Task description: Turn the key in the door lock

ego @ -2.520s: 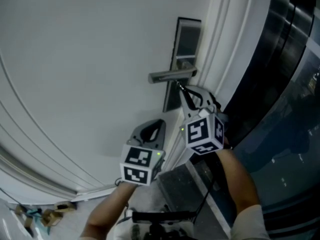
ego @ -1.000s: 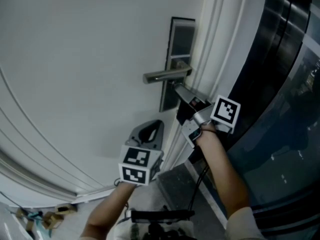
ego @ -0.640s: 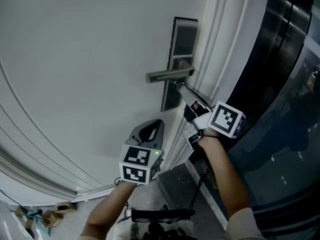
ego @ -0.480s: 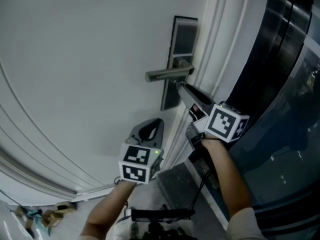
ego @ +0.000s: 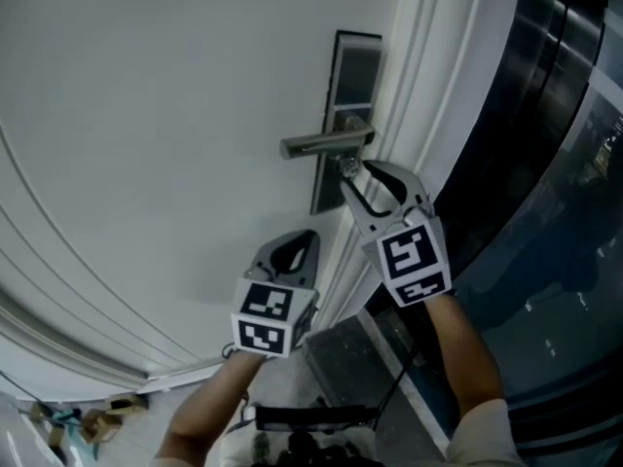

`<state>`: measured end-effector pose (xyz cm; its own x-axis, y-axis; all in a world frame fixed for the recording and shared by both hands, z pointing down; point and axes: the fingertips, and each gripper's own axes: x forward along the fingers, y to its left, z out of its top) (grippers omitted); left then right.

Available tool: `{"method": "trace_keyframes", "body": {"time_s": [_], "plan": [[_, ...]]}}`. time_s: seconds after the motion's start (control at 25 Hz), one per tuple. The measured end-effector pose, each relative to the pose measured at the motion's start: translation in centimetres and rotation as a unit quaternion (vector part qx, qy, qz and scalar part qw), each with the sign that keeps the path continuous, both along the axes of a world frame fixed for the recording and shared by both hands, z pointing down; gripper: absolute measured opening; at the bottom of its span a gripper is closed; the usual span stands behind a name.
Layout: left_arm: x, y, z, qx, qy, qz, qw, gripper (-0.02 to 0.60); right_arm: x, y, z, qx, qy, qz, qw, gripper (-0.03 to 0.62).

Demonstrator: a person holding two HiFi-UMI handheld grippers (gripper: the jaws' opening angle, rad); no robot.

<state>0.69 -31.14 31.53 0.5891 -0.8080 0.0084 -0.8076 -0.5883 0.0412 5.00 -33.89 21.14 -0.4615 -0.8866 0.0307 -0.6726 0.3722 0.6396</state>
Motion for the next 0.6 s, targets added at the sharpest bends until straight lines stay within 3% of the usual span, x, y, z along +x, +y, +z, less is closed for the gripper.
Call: {"method": "trace_keyframes", "body": {"time_s": [0.08,0.24,0.44,0.6], "plan": [[-0.1,0.0,0.0,-0.001,0.001,-0.002,1.0000,0.018,-0.3,-0.1,0.5,0.036,0.084,0.012,0.996,0.158],[-0.4,-0.1,0.1,-0.002,0.001,-0.004,1.0000,0.018,-0.5,-0.9,1.5,0.091,0.217,0.045,0.971,0.158],[-0.6,-0.2,-0.1,0.000,0.002,-0.006,1.0000,0.019,-0.5,-2.0,1.9,0.116,0.264,0.061,0.955,0.155],[-0.7,-0.2,-0.2,-0.002,0.005,-0.007,1.0000,0.018,-0.9,-2.3,2.0,0.144,0.300,0.065,0.941,0.108]]}}
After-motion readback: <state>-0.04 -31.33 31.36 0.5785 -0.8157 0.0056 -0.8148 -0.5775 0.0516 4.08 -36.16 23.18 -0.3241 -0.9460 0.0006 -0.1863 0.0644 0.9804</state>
